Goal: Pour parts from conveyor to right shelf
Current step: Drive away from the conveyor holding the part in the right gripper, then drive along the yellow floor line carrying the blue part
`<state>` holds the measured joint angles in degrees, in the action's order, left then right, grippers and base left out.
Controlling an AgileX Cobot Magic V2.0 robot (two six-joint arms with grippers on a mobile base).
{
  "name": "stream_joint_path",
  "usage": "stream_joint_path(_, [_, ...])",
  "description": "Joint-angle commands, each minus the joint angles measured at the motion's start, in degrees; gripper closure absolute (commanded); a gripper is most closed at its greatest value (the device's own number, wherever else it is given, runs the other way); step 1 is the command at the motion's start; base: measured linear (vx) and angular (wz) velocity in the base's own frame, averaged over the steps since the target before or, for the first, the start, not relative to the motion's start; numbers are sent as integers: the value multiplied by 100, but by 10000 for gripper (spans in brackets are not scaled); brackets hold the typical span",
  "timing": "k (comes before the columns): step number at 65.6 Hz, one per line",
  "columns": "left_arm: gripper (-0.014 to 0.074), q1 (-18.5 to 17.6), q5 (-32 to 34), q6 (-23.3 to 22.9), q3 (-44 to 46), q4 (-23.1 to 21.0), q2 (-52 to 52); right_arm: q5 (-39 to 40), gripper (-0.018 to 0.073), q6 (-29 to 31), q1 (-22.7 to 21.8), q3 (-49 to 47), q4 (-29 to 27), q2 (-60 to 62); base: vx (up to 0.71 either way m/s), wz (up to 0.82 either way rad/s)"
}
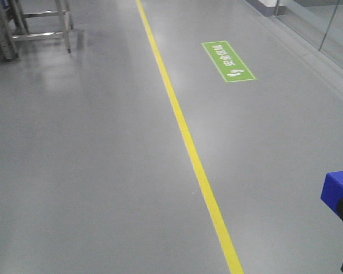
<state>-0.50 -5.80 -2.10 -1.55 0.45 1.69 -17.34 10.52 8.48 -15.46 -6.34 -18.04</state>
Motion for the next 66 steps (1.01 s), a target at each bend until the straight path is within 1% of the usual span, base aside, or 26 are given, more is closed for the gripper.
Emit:
stream_joint_path(1, [603, -31, 453, -49, 112, -45, 91, 468, 561, 55, -5, -174, 22, -32, 28, -27])
stream_joint_path(35, [603, -31, 453, -49, 112, -45, 91, 467, 561, 55, -5, -174, 17, -32, 34, -19])
stream_joint_path(50, [603, -31, 453, -49, 112, -45, 91, 462, 561, 55, -5, -174, 17, -32, 45, -1])
stream_joint_path(66, [603, -31, 453, -49, 112, -45, 91, 462, 561, 55, -5, -174, 17, -32, 51, 13])
